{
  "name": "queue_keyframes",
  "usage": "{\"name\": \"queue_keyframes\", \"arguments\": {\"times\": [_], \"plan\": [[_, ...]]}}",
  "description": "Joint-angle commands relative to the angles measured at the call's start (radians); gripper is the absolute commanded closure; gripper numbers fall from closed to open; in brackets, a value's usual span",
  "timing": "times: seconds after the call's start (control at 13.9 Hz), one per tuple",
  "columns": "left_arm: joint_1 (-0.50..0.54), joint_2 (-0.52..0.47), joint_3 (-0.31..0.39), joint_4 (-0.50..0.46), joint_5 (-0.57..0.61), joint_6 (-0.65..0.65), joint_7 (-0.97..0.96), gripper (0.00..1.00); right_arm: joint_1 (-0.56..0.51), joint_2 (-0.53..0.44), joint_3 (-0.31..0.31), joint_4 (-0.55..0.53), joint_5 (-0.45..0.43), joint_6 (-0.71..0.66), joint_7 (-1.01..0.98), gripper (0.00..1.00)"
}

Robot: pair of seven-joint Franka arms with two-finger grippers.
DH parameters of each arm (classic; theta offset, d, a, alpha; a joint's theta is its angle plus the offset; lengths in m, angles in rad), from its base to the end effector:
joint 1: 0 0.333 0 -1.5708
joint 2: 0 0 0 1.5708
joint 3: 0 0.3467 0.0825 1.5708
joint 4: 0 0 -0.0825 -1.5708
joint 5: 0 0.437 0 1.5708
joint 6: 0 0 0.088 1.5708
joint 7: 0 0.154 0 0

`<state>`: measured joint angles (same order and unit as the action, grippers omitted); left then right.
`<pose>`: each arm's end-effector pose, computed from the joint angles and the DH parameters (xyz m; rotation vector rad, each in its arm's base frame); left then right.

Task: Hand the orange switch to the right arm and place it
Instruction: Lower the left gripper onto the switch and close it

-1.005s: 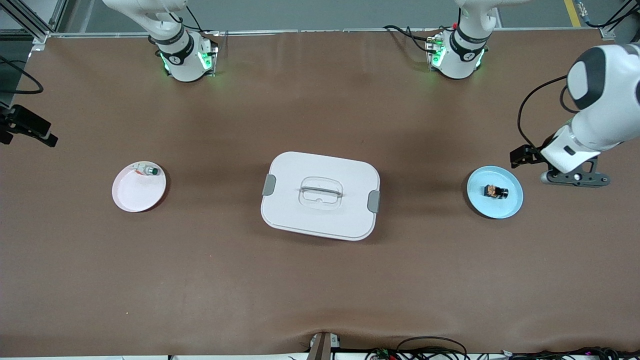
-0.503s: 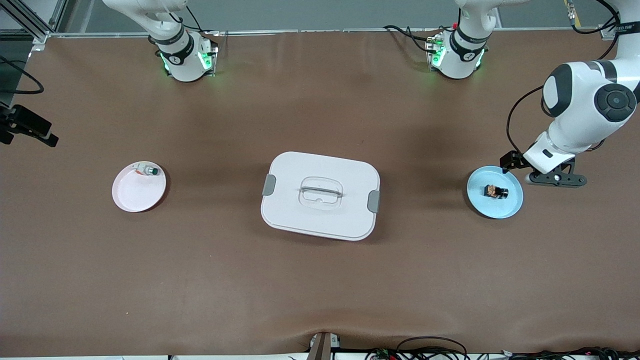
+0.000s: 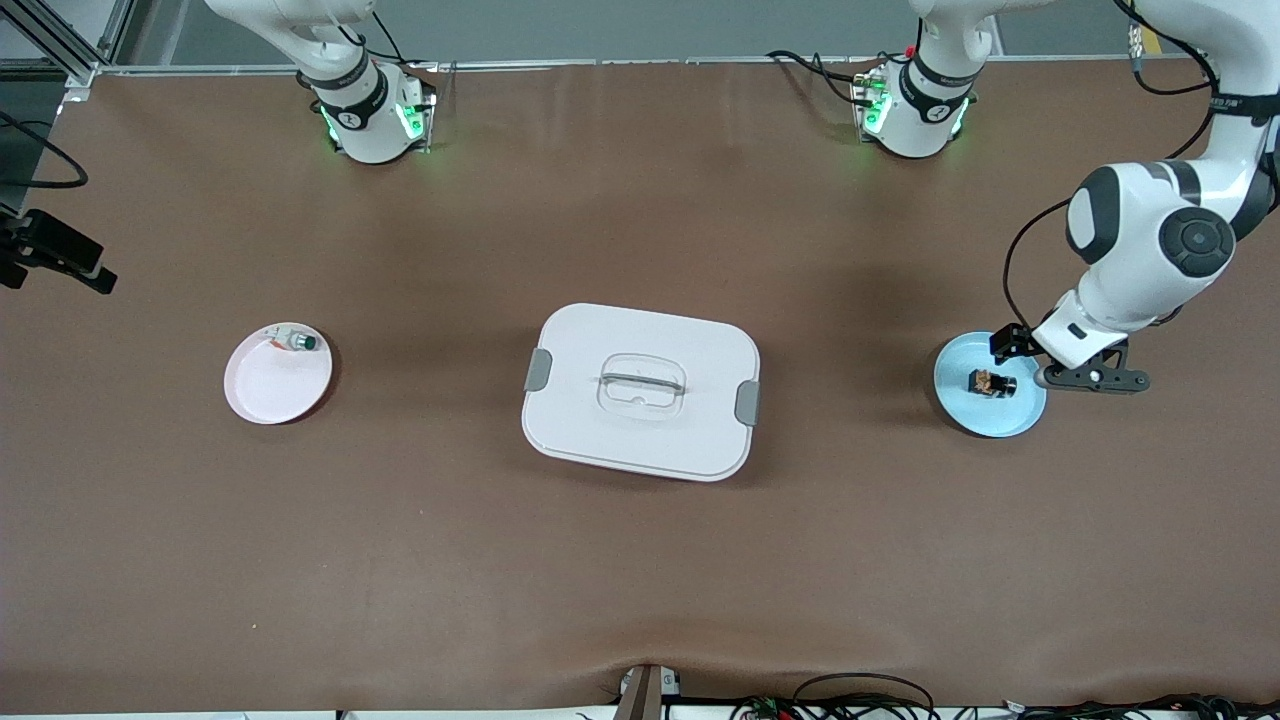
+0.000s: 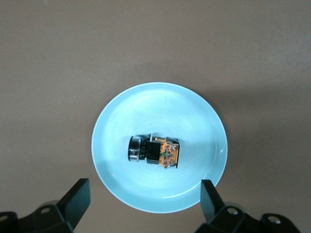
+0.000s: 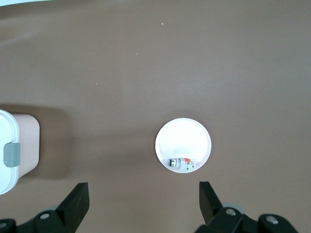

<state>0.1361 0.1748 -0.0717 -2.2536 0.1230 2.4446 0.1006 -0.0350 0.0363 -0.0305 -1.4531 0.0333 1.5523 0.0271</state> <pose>0.5791 0.0406 0.2314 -3.0667 0.1976 -0.0178 0.6204 -0.0351 0.6462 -3.1059 0.1412 -0.0988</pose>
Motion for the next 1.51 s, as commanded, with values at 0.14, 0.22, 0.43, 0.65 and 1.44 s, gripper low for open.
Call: {"name": "queue_keyframes", "arguments": {"times": [0.14, 0.22, 0.43, 0.65, 1.44], "plan": [[0.011, 0.086, -0.003, 0.025, 0.067, 0.059, 0.013, 0.0, -0.016, -0.018, 0.008, -0.016, 0.017, -0.005, -0.004, 0.0], [0.014, 0.098, -0.003, 0.025, 0.067, 0.065, 0.014, 0.0, -0.014, -0.018, 0.006, -0.016, 0.017, -0.005, -0.006, 0.0], [0.025, 0.138, -0.005, 0.049, 0.069, 0.066, 0.014, 0.0, -0.017, -0.018, 0.006, -0.016, 0.017, -0.006, -0.006, 0.0], [0.025, 0.172, -0.003, 0.065, 0.079, 0.068, 0.014, 0.0, -0.02, -0.018, 0.006, -0.016, 0.017, -0.005, -0.006, 0.0], [0.017, 0.249, -0.005, 0.092, 0.083, 0.066, 0.014, 0.0, -0.029, -0.018, 0.006, -0.016, 0.017, -0.005, -0.007, 0.0]]}}
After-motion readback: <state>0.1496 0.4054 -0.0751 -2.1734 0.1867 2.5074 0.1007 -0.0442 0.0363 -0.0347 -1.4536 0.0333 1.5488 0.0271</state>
